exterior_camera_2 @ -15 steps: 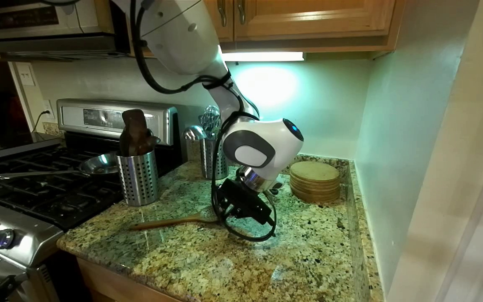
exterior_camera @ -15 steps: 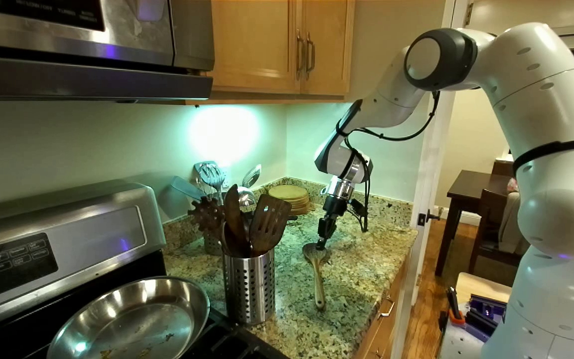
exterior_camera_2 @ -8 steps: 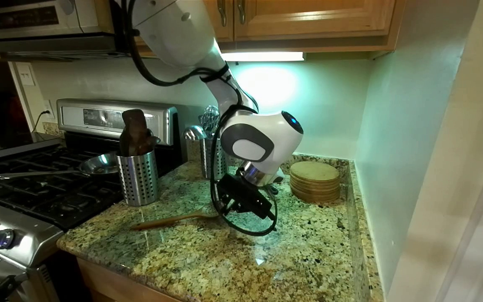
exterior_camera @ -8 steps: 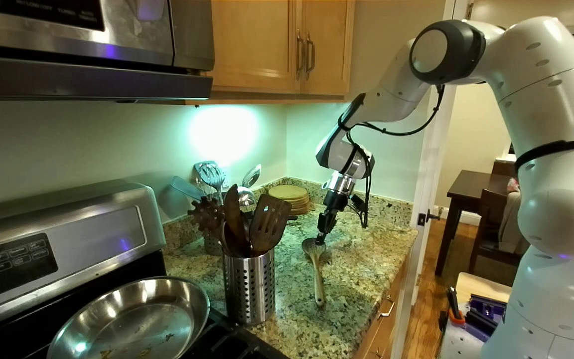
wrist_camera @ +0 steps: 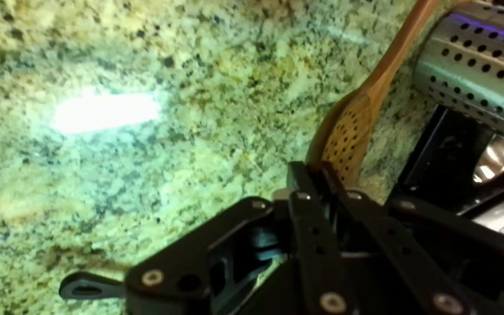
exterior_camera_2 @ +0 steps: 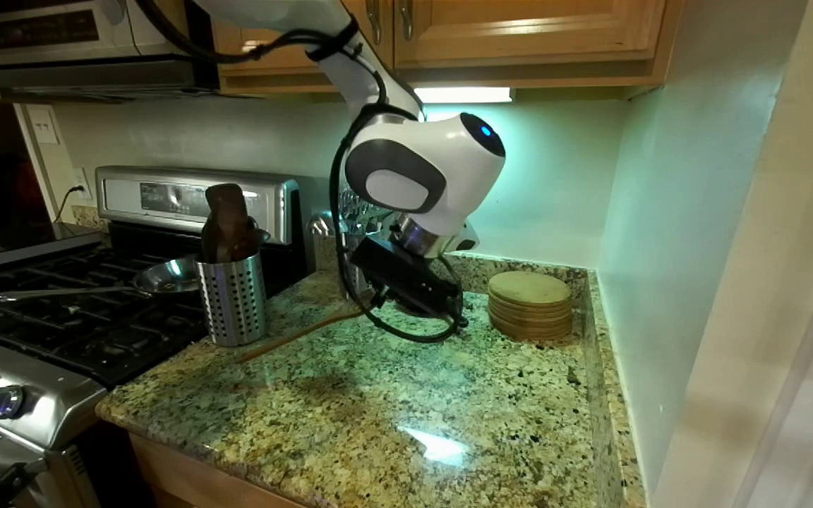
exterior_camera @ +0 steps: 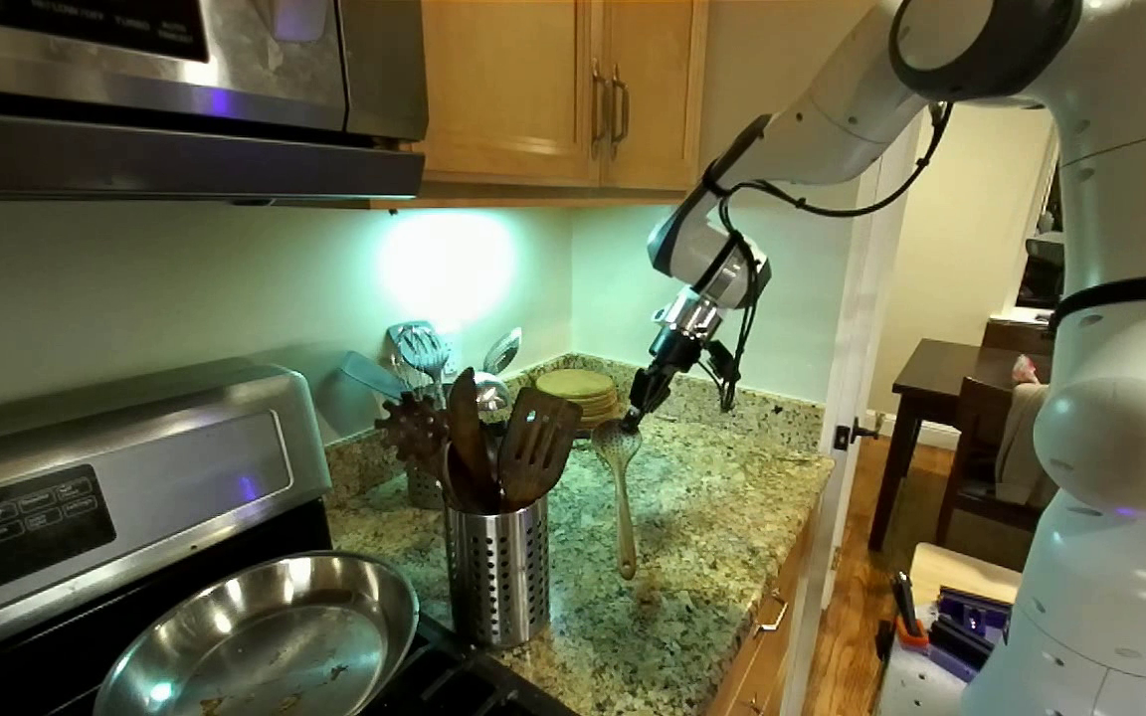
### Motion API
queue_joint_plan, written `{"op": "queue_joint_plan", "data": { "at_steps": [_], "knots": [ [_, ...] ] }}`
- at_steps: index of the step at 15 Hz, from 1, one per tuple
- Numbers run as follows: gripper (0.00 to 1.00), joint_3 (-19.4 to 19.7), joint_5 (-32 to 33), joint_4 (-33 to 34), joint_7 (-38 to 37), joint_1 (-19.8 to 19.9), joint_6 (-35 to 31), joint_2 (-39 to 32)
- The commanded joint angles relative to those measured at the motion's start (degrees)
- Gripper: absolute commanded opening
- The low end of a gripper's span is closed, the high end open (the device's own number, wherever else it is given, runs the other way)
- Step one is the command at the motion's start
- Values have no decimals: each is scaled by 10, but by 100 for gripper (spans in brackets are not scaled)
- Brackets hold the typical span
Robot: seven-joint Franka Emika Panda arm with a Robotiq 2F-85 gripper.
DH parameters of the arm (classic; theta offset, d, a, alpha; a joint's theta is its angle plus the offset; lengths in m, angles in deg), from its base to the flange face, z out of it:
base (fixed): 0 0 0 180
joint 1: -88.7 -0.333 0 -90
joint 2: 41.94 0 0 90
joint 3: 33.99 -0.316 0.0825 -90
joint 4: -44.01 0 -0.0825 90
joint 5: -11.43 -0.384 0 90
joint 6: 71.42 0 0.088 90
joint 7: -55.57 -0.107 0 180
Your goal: Pick up the wooden spoon from the counter and put it in the metal container
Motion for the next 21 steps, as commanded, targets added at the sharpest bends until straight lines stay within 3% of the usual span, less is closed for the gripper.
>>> {"op": "queue_joint_plan", "data": {
  "at_steps": [1, 6, 13, 14, 15, 21],
  "knots": [
    [6, 26, -53, -53, 24, -16, 26, 105],
    [6, 54, -36, -90, 22, -54, 2, 212],
    [6, 40, 71, -176, 1, -114, -153, 331],
    [6, 37, 92, -188, -5, -122, -178, 339],
    [6, 65, 72, -145, 2, -132, -133, 300],
    [8, 76, 75, -150, 0, -144, -139, 301]
  ]
}}
